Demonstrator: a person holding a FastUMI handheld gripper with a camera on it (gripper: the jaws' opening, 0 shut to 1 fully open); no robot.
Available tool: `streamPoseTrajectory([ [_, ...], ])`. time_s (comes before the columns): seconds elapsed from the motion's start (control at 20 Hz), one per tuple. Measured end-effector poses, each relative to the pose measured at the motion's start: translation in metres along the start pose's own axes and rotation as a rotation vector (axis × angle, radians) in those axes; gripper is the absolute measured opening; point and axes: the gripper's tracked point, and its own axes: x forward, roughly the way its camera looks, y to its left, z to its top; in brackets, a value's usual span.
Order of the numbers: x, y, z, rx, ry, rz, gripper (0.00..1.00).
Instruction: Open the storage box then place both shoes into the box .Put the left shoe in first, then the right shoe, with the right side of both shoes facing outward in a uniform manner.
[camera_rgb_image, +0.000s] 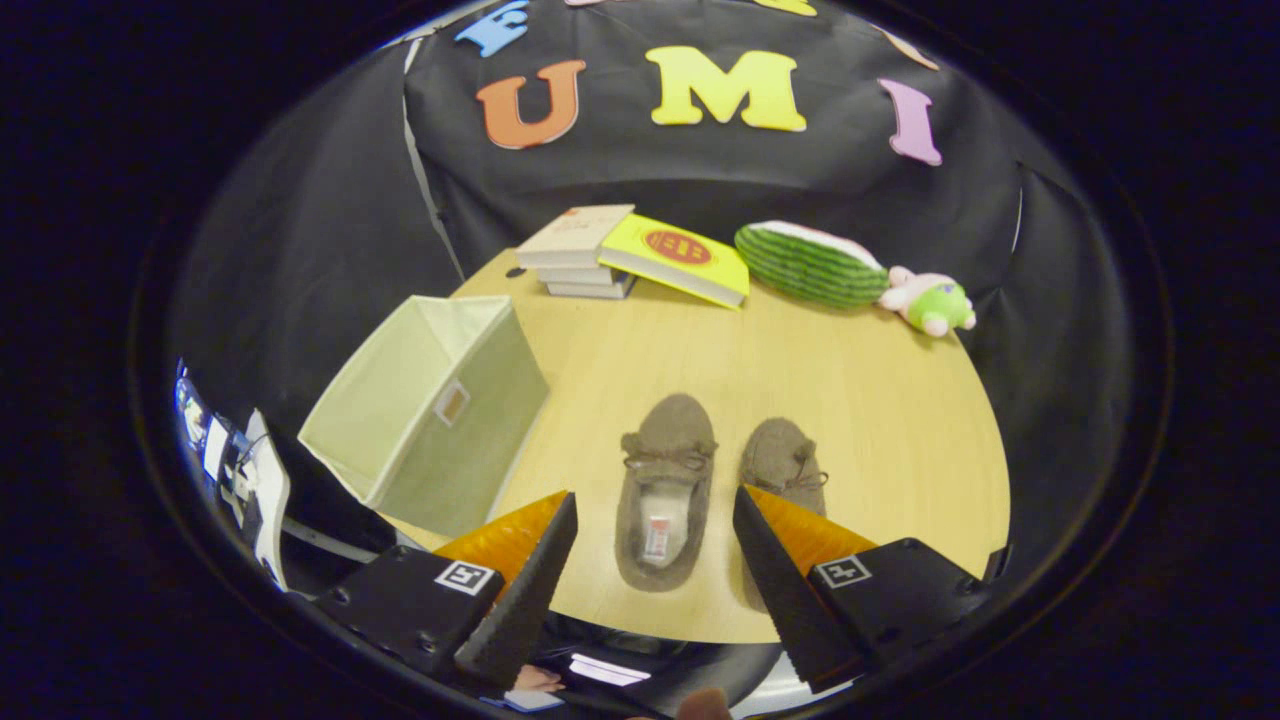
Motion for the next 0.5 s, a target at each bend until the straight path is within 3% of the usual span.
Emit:
streamPoseTrajectory([
  [0.3,0.059,-0.046,-0.025,-0.01,0.154,-0.045,0.94],
  [0.5,0.077,-0.048,-0.034,0.025,0.208,-0.026,0.88],
])
